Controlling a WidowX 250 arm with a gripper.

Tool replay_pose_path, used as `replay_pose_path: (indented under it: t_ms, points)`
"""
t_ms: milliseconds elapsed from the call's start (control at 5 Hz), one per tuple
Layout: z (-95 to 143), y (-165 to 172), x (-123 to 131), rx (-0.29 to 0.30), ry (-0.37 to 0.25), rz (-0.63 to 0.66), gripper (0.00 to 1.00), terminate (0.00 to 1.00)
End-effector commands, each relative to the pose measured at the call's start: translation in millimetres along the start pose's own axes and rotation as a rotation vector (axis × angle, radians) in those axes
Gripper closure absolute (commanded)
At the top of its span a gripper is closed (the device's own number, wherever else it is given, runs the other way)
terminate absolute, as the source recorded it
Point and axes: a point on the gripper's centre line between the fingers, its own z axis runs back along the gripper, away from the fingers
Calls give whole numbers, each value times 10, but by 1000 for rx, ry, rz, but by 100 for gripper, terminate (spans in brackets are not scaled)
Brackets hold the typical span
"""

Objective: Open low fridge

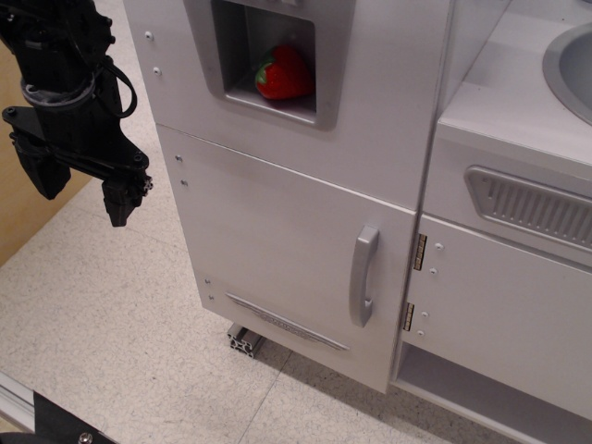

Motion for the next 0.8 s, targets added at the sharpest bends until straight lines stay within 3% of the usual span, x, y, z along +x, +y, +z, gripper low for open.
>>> replay_pose_path:
  t_ms: [0, 600]
  points:
    - [0, 0, 0, 0, 0, 0, 0, 0]
    - [-195, -1128, 87, -67, -119, -101, 0, 0]
